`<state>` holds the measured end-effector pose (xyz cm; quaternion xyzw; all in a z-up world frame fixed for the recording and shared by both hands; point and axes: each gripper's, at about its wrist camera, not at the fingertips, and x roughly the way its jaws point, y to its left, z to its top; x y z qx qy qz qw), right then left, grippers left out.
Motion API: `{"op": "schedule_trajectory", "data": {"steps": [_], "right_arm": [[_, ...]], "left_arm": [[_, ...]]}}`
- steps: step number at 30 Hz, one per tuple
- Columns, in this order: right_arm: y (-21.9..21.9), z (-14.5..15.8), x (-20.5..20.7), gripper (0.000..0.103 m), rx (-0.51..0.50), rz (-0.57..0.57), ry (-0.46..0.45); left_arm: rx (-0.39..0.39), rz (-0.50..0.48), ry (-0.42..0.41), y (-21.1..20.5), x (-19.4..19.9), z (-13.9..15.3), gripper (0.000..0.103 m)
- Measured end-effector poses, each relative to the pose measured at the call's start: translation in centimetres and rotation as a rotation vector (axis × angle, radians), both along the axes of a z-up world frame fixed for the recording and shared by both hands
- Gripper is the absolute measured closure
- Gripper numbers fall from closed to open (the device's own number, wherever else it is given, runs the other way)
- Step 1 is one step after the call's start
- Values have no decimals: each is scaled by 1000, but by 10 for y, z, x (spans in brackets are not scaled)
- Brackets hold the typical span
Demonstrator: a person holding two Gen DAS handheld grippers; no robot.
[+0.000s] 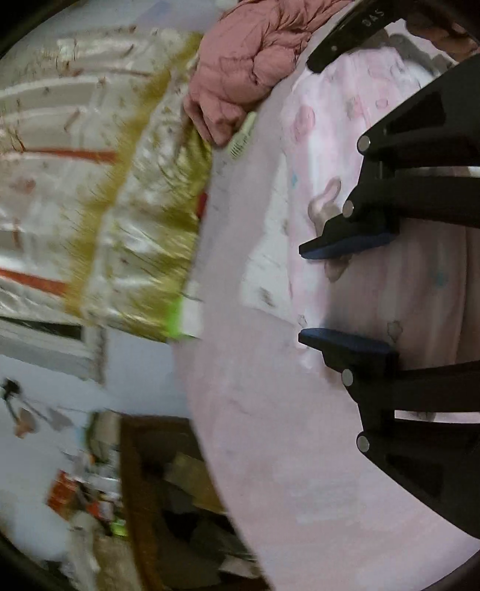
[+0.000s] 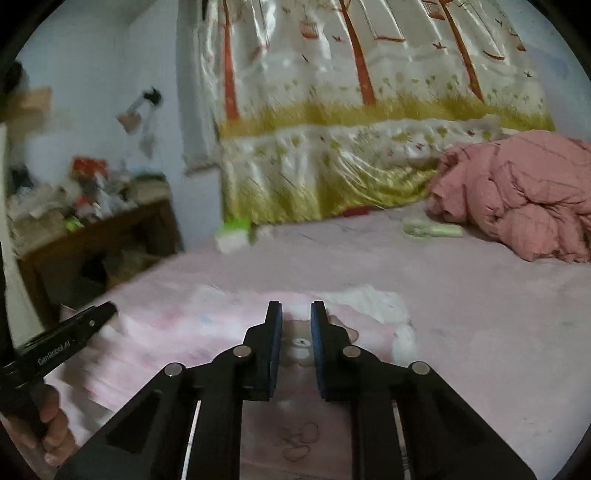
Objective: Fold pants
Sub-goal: 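Lower the bundle onto the folded clothes stack and open both tools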
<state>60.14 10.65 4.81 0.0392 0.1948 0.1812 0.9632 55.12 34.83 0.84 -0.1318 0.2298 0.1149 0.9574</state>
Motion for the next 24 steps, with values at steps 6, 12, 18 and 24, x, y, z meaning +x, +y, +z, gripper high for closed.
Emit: {"op": "schedule_trajectory", "data": {"steps": [6,12,18,24], "right_arm": [[-27,-29,19,83,49,-176,101],[-43,-43,29,81,109,-139,175],[-36,-15,7,81,42,-203,75],[-33,33,-31,81,23,-147,-40]], "left_arm": [[-156,46,38,31,-1,-22,51],[-53,79,3,21,-13,-11,50],[31,81,-99,17,-42,20,51],[240,27,-218,-31,-92,61,49]]}}
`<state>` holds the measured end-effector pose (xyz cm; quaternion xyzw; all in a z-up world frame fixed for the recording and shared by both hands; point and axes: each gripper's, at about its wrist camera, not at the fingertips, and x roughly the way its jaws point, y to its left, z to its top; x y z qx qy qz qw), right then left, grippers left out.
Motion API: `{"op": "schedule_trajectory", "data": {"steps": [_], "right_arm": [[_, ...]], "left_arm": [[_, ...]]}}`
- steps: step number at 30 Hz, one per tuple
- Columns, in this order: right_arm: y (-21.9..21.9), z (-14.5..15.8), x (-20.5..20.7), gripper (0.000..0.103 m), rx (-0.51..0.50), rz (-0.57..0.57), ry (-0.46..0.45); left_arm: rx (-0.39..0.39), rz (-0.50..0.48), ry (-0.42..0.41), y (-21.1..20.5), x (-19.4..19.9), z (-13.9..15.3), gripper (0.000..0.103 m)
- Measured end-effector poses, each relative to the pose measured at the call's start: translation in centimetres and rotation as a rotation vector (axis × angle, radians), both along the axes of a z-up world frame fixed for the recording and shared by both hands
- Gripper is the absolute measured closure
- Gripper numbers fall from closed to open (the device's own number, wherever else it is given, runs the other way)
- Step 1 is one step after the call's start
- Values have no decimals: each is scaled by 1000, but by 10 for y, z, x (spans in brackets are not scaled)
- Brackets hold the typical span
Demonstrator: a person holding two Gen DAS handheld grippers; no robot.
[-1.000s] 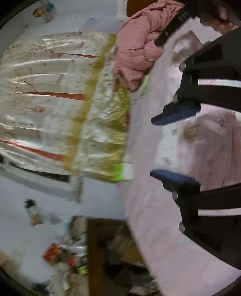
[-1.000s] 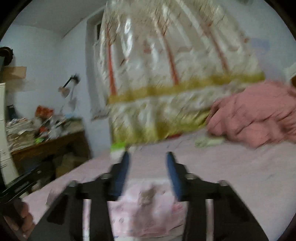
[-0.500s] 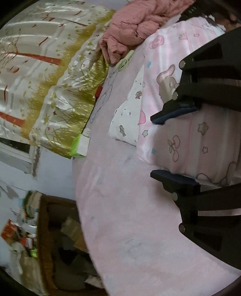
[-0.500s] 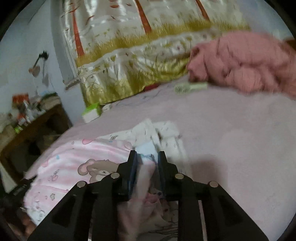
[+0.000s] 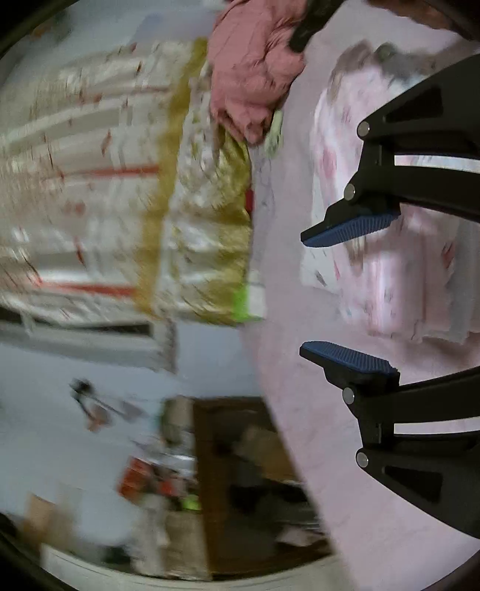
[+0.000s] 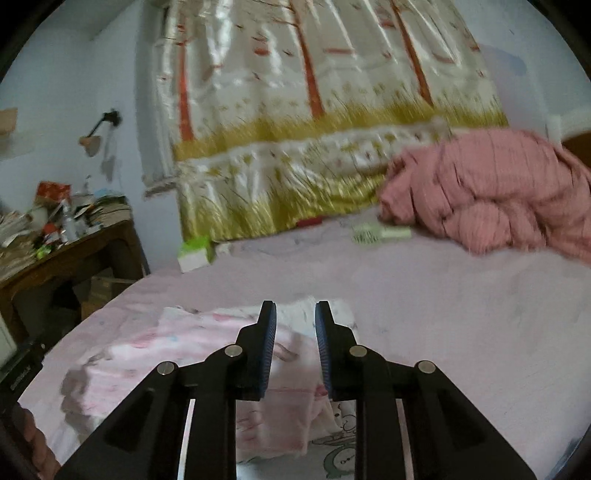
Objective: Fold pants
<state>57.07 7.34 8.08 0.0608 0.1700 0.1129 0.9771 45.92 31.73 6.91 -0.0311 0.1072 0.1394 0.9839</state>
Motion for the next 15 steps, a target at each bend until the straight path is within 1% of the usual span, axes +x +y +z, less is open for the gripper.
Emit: {"op": "schedule_trajectory", "data": {"steps": [2,4,5,6,7,8,9,10,11,12,13,14,15], "right_arm": [[-2,18,-16,81,-27,15,-32],[-7,29,-27,80,9,31,-25],[-10,33,-33,80,29,54,-9],[-11,34,-41,77,26,78,0],[-11,34,-50,68,4,83,-8],[-10,31,-61,62,-23,67,-23],[-8,25,-72,57,-56,73,-41],[-5,15,-88,57,-112,69,-80],[-5,9,-96,56,-129,39,-107],[-8,0,-108,54,-120,19,-129],[-10,-5,-110,54,-101,37,-114],[-13,-11,-111,54,-69,64,-73],[-17,-17,-112,54,-24,90,-31]], "left_arm": [[41,-15,-22,-17,-18,13,47],[18,-32,-44,-26,-35,22,44],[10,-29,-67,-30,-45,24,41],[8,-17,-92,-33,-53,26,39],[16,-12,-122,-38,-61,26,36],[33,0,-144,-43,-67,24,36],[53,1,-147,-49,-71,18,36],[68,-23,-140,-55,-75,11,36],[98,-50,-128,-63,-79,1,36],[147,-71,-109,-70,-81,-11,36],[194,-100,-79,-76,-82,-23,36],[221,-123,-49,-77,-84,-34,33],[223,-125,-28,-74,-89,-45,33]]}}
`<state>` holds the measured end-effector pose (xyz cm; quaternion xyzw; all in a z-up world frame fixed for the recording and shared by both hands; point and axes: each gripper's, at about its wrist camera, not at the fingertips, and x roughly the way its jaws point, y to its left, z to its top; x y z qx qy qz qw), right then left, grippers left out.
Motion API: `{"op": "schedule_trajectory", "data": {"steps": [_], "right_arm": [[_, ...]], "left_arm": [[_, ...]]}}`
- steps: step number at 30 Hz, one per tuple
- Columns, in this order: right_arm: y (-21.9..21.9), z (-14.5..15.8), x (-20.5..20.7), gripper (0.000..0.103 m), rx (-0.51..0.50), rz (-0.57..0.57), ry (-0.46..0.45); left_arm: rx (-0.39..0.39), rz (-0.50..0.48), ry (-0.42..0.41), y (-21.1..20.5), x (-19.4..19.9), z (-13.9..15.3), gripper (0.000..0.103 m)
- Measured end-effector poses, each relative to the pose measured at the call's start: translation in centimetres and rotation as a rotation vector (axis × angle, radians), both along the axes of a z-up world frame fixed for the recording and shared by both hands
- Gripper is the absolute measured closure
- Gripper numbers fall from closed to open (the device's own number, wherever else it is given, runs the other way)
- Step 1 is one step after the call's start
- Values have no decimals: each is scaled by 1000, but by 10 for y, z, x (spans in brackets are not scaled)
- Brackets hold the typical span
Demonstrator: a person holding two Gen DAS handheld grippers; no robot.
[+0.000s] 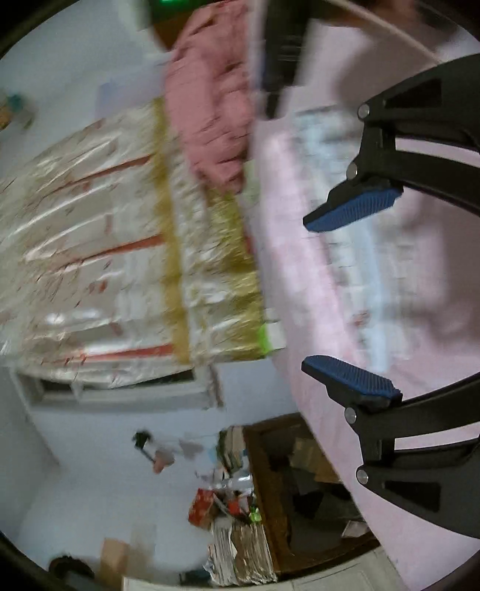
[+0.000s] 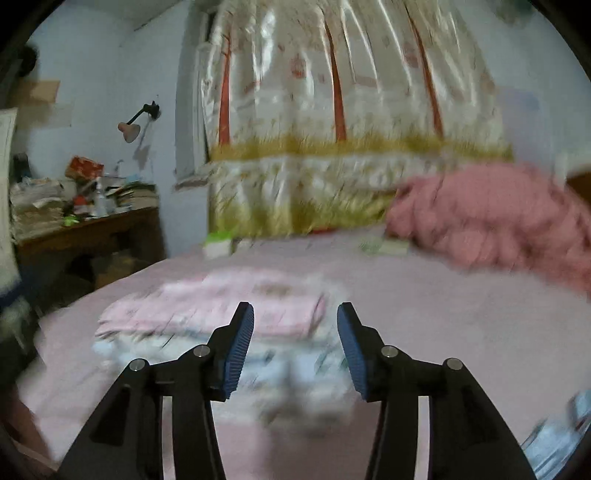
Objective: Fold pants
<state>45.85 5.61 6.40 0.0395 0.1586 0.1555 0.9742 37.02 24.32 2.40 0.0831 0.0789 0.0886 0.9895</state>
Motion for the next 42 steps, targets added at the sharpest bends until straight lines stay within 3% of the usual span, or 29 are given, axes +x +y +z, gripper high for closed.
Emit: {"op": "schedule_trajectory", "data": {"steps": [5,9,12,19,23,29,37,42], "right_arm": [[-5,-14,-17,54,34,15,12],[-4,-30,-49,48,-14,36,-27],[-9,-30,-60,42,-13,29,-50],[17,-39,-58,34,-143,18,-47],[9,-40,-55,28,-115,-2,-38],[12,-37,-67,0,-135,-6,-96],[6,-35,-70,1,-98,-21,-119],[-1,-33,-80,1,-69,-38,-157]], "left_arm": [[-136,54,-58,27,-24,4,30],[-100,34,-77,18,-41,0,26],[-96,-11,-66,16,-47,1,17],[-118,15,-1,17,-33,-10,17],[-108,16,-18,15,-37,-12,1],[-62,-7,14,4,-32,-15,1],[-119,1,-36,17,-43,-13,1],[-51,-33,-78,2,-52,-12,1]]}}
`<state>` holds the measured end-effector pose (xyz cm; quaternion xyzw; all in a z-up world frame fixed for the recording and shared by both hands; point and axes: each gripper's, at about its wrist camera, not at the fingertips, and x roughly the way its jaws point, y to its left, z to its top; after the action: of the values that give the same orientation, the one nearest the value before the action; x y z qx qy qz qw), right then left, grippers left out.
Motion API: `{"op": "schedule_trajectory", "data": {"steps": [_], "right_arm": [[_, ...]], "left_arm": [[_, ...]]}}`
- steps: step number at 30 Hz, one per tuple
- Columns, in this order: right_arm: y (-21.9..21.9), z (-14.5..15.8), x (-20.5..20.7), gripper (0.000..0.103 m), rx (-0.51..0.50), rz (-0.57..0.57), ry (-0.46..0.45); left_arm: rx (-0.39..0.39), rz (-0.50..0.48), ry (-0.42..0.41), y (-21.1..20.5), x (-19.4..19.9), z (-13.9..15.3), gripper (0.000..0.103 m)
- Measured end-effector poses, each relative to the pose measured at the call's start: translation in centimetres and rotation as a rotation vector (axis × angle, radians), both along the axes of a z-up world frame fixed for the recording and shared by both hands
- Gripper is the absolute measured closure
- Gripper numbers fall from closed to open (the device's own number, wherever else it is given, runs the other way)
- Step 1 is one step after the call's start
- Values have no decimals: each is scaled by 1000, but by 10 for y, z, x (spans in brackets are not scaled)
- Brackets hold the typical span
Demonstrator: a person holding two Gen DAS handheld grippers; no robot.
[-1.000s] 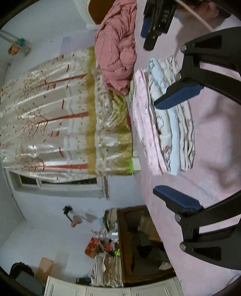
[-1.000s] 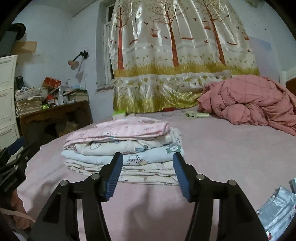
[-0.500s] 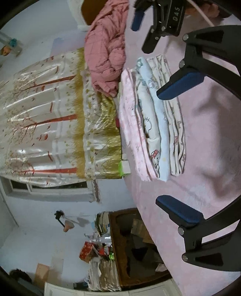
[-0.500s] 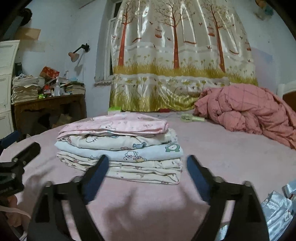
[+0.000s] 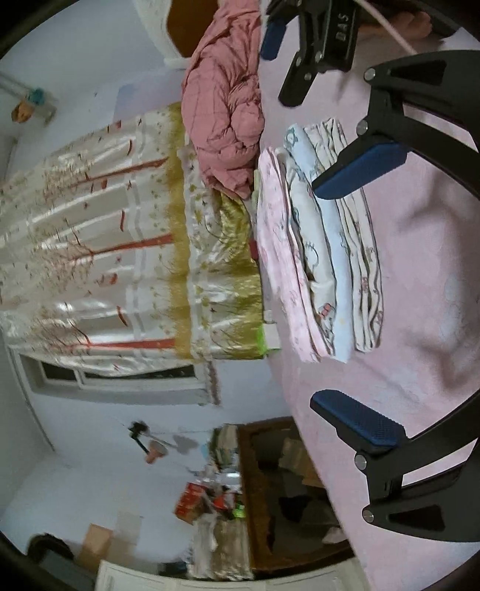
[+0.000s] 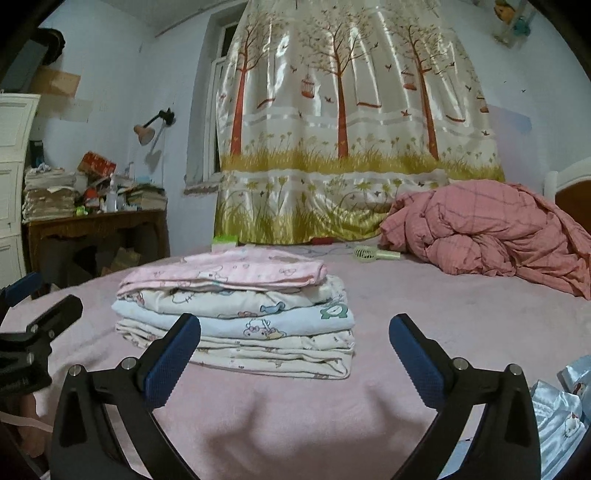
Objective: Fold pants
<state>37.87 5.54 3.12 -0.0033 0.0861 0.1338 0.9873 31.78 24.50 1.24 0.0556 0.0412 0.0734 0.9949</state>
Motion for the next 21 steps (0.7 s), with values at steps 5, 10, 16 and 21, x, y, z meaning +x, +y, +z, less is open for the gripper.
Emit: {"op": "schedule_trajectory", "data": {"steps": [5,10,16,21], "right_arm": [[0,1,-3,1,-11,-1,-17],[-2,2,-4,1,-6,-4,-23],[-2,2,-4,1,-6,-2,-22],[-3,2,-4,1,-5,-3,-22]], "left_arm": [[-5,-7,-5,0,0,2,1],[-26,3,13,3,4,2,1],[-25,3,13,4,4,2,1],[-33,3,13,5,4,2,1]]}}
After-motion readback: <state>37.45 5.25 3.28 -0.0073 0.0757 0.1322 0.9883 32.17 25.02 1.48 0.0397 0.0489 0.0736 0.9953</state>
